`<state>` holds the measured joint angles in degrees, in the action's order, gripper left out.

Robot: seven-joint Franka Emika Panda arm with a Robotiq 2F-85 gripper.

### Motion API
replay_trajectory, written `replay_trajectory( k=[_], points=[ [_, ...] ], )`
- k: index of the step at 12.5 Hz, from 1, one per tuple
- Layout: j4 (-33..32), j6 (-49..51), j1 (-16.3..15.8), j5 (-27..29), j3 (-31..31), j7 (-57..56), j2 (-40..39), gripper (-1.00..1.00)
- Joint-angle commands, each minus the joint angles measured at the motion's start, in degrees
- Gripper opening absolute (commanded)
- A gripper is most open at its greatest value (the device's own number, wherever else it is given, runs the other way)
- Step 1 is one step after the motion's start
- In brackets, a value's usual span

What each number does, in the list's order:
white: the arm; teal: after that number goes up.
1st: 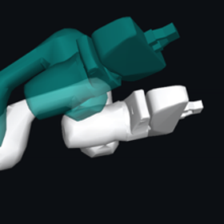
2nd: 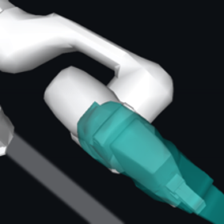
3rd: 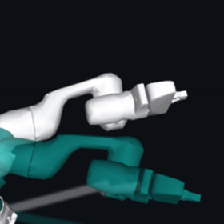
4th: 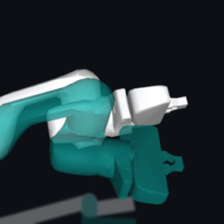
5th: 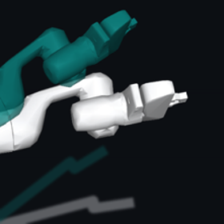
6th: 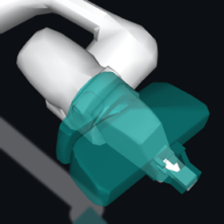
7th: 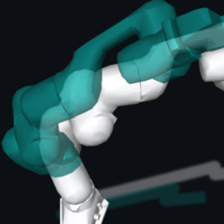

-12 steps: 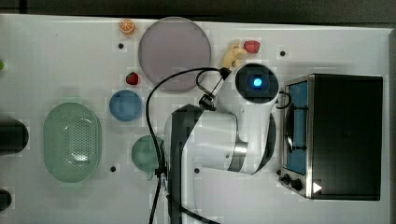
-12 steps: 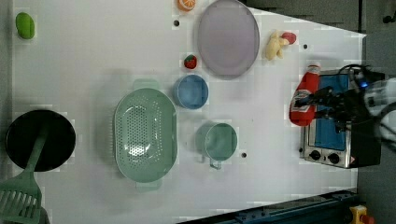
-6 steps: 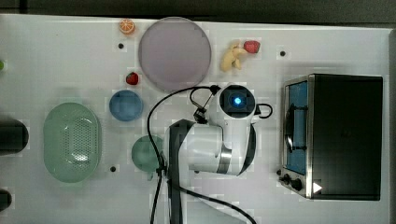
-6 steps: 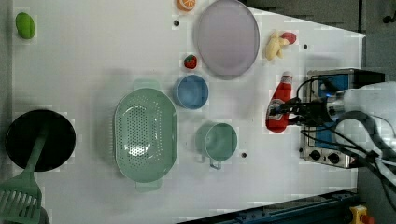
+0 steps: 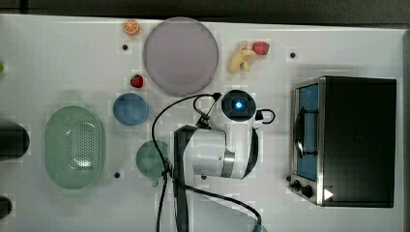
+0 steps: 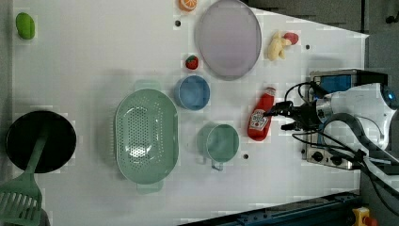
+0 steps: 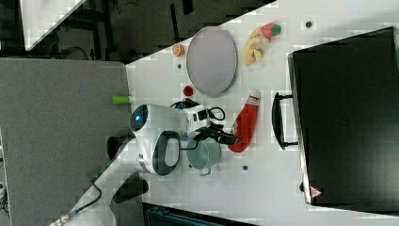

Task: Pick ketchup from strainer and place it on the table

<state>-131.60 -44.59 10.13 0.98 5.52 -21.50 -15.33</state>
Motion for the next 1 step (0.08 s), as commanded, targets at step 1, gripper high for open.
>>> replay_trajectory(
  k=[1],
  points=[
    [3.7,2.4,0.2,0.2,0.0,-1.7,6.8,1.0]
  ],
)
